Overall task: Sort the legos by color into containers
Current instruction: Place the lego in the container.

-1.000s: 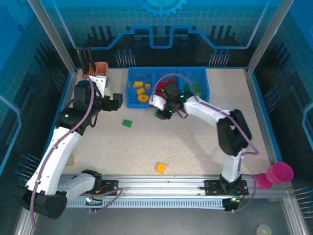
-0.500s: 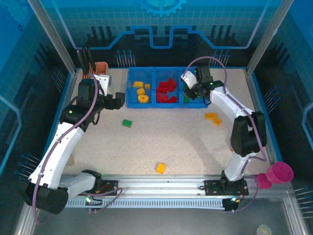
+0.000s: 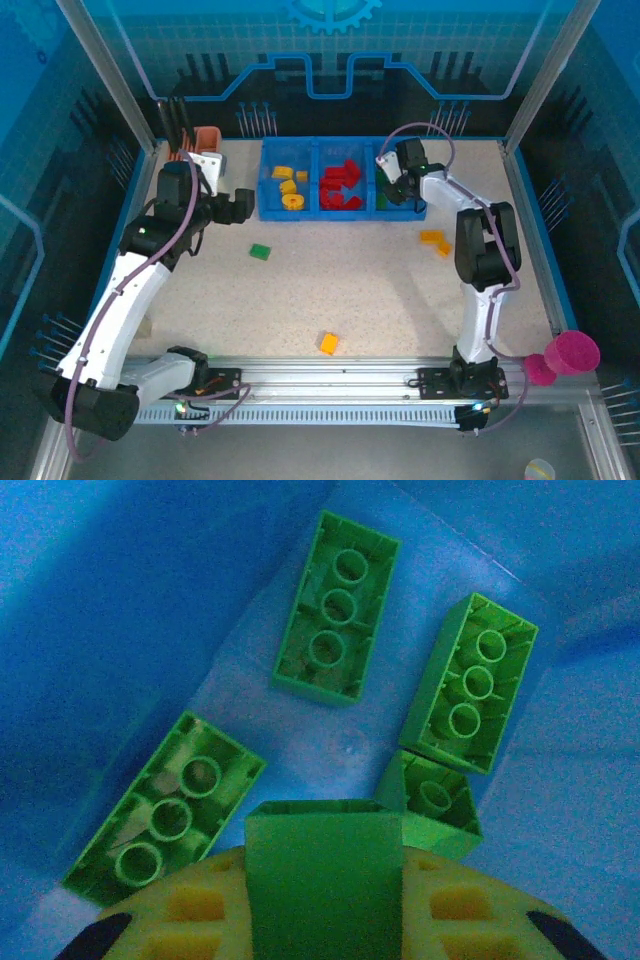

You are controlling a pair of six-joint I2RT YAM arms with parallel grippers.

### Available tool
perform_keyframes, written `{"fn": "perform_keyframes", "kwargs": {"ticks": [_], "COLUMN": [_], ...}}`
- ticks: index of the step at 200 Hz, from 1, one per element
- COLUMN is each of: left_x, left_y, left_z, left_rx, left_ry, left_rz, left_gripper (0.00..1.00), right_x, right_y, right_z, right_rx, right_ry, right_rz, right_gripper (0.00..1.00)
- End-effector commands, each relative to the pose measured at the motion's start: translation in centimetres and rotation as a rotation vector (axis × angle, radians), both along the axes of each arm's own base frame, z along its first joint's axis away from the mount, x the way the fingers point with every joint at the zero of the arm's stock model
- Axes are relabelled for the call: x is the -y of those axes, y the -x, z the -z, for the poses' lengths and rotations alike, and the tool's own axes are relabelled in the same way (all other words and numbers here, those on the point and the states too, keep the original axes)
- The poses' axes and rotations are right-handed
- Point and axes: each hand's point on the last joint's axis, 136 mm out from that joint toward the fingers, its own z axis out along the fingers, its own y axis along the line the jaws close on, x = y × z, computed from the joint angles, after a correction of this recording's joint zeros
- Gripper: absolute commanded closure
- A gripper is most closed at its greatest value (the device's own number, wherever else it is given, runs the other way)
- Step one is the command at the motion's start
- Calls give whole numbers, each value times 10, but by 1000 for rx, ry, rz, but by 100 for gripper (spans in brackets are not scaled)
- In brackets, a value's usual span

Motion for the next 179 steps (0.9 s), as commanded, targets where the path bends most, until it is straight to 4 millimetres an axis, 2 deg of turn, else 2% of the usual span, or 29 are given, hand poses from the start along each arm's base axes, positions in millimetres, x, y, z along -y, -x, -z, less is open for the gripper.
{"fn": "perform_keyframes", "kwargs": {"ticks": [1,25,48,94,139,156,179], "left_x": [-3,-1,-2,1,5,6,7], "left_y": [-1,-2,-2,-6,-10,-10,-11], "left_z": [-7,-7,-8,-7,-6,-4,-3], "left_rx": [19,9,11,5,2,3,10], "left_ry": [34,43,36,47,64,64,62], "left_rz": [-21,-16,-19,-13,2,4,17], "left_gripper": [1,1,1,1,1,1,1], "right_x": [7,10,12,10,7,-7,-49], "right_y": [-17,-19,-19,-15,-2,8,31], "right_z": [-2,7,0,-36,-82,-99,-109], "right_rx": [28,14,34,94,161,187,203], "right_ry": [6,23,19,-11,-57,-95,-98], "right_rz": [29,36,43,44,42,-6,-173], "right_gripper": [75,70,63,49,49,48,48]}}
